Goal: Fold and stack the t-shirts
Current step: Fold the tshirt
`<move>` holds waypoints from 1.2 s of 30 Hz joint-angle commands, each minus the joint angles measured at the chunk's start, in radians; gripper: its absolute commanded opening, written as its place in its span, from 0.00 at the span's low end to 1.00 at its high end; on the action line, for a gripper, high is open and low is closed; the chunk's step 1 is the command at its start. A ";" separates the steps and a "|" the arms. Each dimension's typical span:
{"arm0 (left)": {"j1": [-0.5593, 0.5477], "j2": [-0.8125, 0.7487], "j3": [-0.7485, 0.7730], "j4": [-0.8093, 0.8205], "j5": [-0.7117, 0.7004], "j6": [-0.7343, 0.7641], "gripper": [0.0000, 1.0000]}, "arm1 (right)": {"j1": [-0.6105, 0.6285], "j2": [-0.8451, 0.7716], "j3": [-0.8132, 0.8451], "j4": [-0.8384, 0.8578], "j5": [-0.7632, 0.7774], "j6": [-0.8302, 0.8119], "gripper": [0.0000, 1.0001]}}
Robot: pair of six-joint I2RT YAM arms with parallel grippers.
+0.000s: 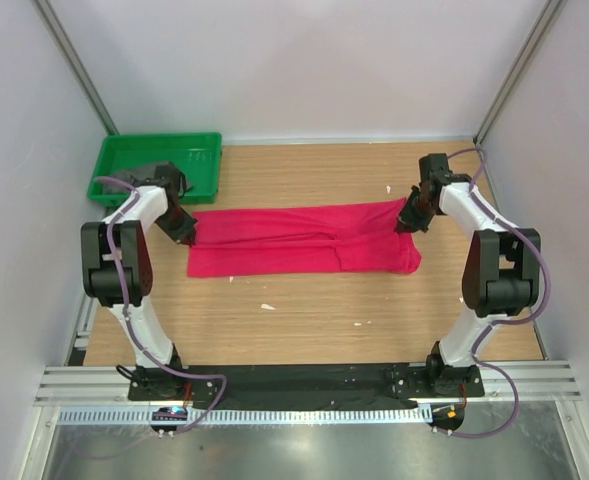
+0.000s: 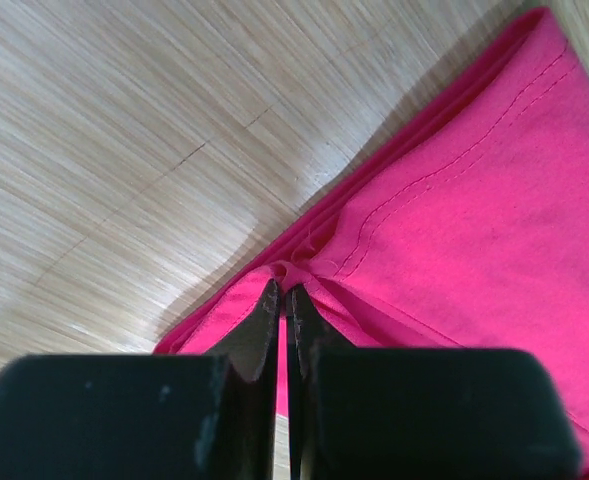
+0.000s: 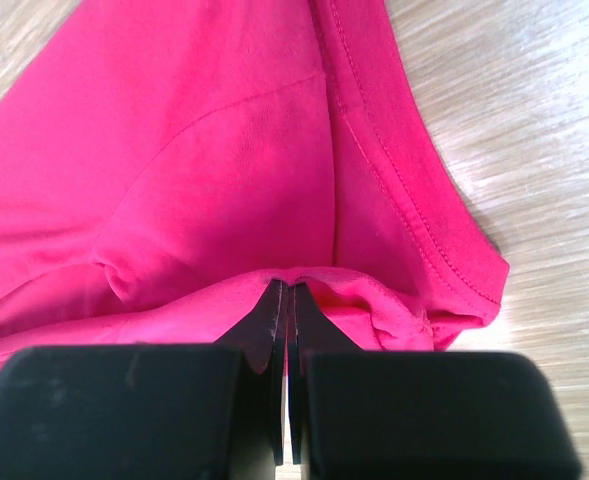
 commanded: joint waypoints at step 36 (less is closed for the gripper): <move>-0.056 -0.237 0.040 -0.049 -0.057 0.164 0.72 | -0.048 -0.009 0.151 -0.065 0.072 -0.149 0.42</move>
